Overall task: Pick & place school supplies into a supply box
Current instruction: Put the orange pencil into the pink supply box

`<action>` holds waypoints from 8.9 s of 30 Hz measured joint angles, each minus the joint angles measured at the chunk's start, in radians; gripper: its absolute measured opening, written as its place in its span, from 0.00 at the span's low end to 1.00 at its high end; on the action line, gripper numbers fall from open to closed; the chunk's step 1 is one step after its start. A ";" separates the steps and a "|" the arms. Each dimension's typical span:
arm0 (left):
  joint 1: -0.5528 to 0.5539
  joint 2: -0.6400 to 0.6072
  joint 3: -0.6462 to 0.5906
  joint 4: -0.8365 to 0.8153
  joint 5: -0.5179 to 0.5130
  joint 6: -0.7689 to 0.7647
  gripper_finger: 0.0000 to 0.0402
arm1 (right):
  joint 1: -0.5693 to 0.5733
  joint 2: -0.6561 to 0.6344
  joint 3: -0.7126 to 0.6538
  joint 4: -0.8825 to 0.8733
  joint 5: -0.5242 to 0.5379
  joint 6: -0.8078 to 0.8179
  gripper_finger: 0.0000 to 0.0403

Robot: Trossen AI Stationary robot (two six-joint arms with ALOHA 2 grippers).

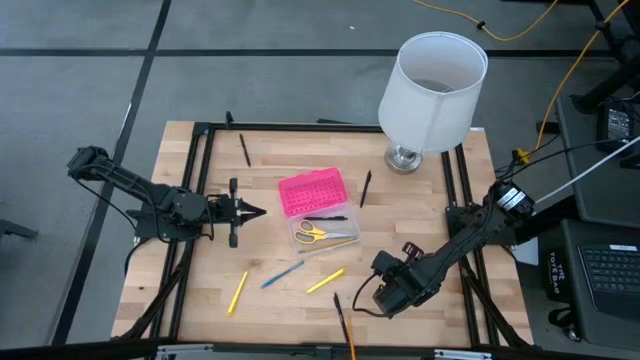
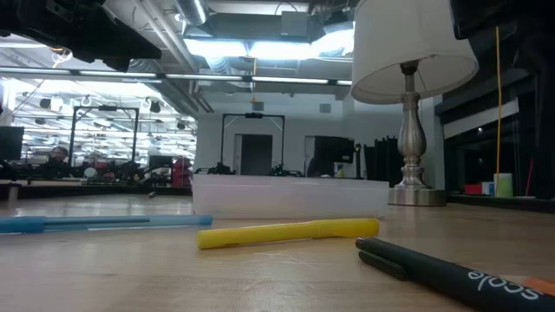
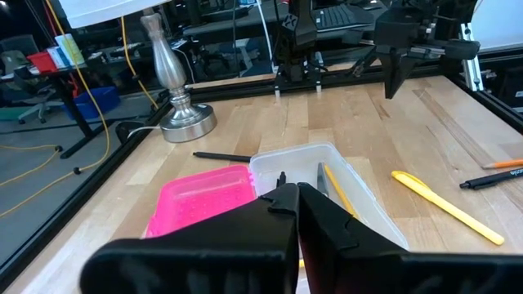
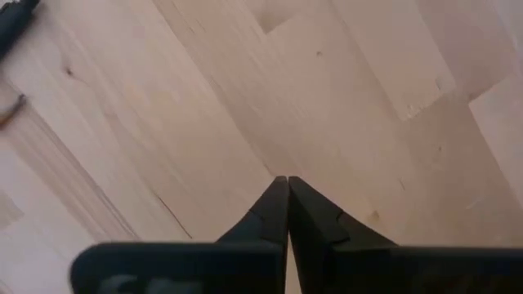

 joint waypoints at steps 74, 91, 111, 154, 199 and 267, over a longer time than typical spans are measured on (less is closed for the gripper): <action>0.000 -0.001 0.000 0.000 0.008 -0.027 0.00 | 0.057 0.495 0.724 -0.027 -0.140 0.276 0.00; 0.000 0.000 0.000 0.000 0.012 -0.051 0.00 | 0.057 0.584 0.822 -0.116 -0.166 0.349 0.04; 0.000 0.000 0.000 0.000 0.000 -0.045 0.01 | 0.057 0.584 0.821 -0.101 -0.152 0.371 0.20; 0.000 0.000 0.000 0.000 0.002 -0.045 0.01 | 0.057 0.623 0.820 -0.107 -0.097 0.420 0.39; 0.000 0.000 0.000 0.000 0.003 -0.053 0.01 | 0.106 0.662 0.821 0.034 -0.195 0.417 0.45; 0.000 0.000 0.000 0.000 0.003 -0.062 0.01 | 0.090 0.705 1.025 -0.384 -0.223 0.465 0.06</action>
